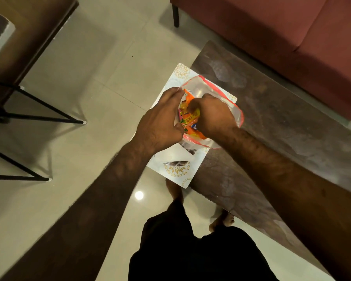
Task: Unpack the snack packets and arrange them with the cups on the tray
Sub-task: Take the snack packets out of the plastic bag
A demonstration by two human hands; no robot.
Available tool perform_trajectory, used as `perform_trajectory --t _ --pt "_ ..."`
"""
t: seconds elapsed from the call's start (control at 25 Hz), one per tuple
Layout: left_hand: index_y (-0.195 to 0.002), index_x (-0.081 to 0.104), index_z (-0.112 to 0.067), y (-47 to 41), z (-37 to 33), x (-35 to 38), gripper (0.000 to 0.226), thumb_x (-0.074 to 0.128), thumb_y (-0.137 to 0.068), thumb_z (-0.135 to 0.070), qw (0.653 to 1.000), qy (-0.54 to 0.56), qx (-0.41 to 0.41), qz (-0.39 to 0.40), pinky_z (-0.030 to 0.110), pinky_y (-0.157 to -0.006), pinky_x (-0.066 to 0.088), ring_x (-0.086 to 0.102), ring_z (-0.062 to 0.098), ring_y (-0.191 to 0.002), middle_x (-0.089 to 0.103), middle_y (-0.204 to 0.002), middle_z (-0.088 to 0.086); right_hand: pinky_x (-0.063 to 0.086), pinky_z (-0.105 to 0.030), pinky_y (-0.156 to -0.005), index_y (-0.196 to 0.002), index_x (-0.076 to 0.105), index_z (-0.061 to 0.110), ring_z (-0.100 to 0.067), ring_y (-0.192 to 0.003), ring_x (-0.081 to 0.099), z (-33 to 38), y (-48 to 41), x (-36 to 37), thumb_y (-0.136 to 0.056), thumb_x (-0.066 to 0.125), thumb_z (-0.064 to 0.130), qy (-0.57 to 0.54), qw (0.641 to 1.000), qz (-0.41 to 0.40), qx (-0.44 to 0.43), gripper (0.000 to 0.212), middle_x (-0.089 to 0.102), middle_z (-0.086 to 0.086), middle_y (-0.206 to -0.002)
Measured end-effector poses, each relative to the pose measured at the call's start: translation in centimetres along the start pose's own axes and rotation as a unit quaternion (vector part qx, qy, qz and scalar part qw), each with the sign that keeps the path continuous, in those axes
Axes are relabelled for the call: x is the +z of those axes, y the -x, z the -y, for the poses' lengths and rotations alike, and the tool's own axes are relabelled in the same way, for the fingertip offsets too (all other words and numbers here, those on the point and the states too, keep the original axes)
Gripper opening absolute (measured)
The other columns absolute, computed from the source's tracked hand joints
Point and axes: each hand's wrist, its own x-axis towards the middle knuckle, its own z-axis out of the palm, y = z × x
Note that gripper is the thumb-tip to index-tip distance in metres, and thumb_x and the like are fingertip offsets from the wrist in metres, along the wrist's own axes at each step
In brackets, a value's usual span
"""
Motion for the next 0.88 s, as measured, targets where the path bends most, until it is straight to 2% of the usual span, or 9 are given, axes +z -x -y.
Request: perform_trajectory --t 0.12,0.24,0.36,0.4,0.48,0.56,0.64,0.72,0.88 --pt "-0.157 0.026 -0.021 -0.3 -0.5 0.2 0.089 0.074 -0.081 -0.018 1.000 -0.005 0.000 0.004 0.039 -0.105 0.047 0.040 0.020 -0.143 0.021 -0.165 -0.005 0.051 -0.042 -0.107 -0.150 0.057 0.025 -0.032 -0.131 0.060 -0.6 0.8 -1.3 -0.088 0.080 0.015 -0.023 0.999 -0.008 -0.041 0.067 0.064 -0.009 -0.138" --pt "-0.157 0.024 -0.020 -0.2 -0.8 0.1 0.093 0.075 -0.079 -0.016 1.000 -0.012 -0.006 0.011 0.041 -0.105 0.049 0.042 0.022 -0.142 0.020 -0.166 -0.005 0.048 -0.041 -0.110 -0.163 0.039 0.026 -0.033 -0.141 0.051 -1.2 1.8 -2.4 -0.086 0.078 0.006 -0.056 0.998 0.008 -0.036 0.089 0.055 -0.011 -0.147" --pt "-0.157 0.024 -0.018 0.0 -1.2 0.0 0.096 0.076 -0.077 -0.016 1.000 -0.011 -0.008 0.015 0.042 -0.105 0.048 0.042 0.025 -0.141 0.020 -0.166 -0.002 0.044 -0.045 -0.122 -0.166 0.033 0.029 -0.031 -0.151 0.041 -2.3 3.4 -3.2 -0.089 0.075 -0.003 -0.170 0.985 -0.012 -0.027 0.093 0.045 -0.010 -0.161" --pt "-0.157 0.023 -0.017 0.0 -1.4 -0.1 0.097 0.077 -0.076 -0.015 1.000 -0.009 -0.008 0.017 0.043 -0.105 0.047 0.040 0.025 -0.142 0.019 -0.166 -0.001 0.047 -0.047 -0.120 -0.165 0.035 0.031 -0.029 -0.151 0.043 -3.0 4.1 -3.2 -0.089 0.074 -0.005 -0.226 0.973 -0.031 -0.029 0.092 0.044 -0.008 -0.163" --pt "-0.157 0.022 -0.014 -0.1 -1.9 0.0 0.098 0.077 -0.076 -0.013 1.000 0.001 -0.009 0.022 0.044 -0.107 0.045 0.038 0.026 -0.144 0.019 -0.166 0.002 0.060 -0.042 -0.104 -0.156 0.048 0.035 -0.024 -0.143 0.052 -4.7 5.5 -3.0 -0.087 0.074 -0.012 -0.354 0.932 -0.072 -0.036 0.088 0.047 -0.003 -0.162" --pt "-0.156 0.023 -0.012 -0.3 -2.3 0.1 0.097 0.077 -0.076 -0.013 1.000 0.007 -0.014 0.019 0.044 -0.107 0.045 0.039 0.027 -0.143 0.020 -0.165 0.004 0.065 -0.030 -0.088 -0.139 0.063 0.033 -0.021 -0.132 0.062 -6.3 6.8 -2.6 -0.084 0.073 -0.019 -0.467 0.877 -0.108 -0.022 0.075 0.056 -0.004 -0.155" --pt "-0.156 0.024 -0.012 -0.6 -2.7 0.3 0.095 0.078 -0.077 -0.014 1.000 0.002 -0.020 0.015 0.043 -0.105 0.045 0.041 0.028 -0.141 0.023 -0.163 0.005 0.067 -0.032 -0.086 -0.122 0.073 0.029 -0.020 -0.123 0.070 -7.8 8.1 -2.3 -0.083 0.071 -0.022 -0.538 0.831 -0.142 0.020 0.065 0.069 -0.006 -0.142" --pt "-0.156 0.025 -0.011 -0.9 -3.0 0.3 0.095 0.078 -0.078 -0.013 1.000 -0.006 -0.028 0.011 0.041 -0.107 0.043 0.040 0.029 -0.141 0.024 -0.163 0.006 0.067 -0.036 -0.086 -0.114 0.077 0.028 -0.018 -0.115 0.075 -9.7 9.1 -1.9 -0.080 0.071 -0.024 -0.576 0.795 -0.180 0.064 0.063 0.077 -0.001 -0.127" --pt "-0.156 0.024 -0.011 -1.0 -3.1 0.3 0.094 0.075 -0.078 -0.006 0.999 -0.021 -0.048 0.004 0.036 -0.113 0.035 0.033 0.027 -0.146 0.022 -0.164 0.007 0.064 -0.027 -0.078 -0.108 0.078 0.028 -0.007 -0.094 0.079 -14.5 9.8 0.1 -0.077 0.074 -0.022 -0.634 0.714 -0.255 0.155 0.059 0.082 0.014 -0.103"
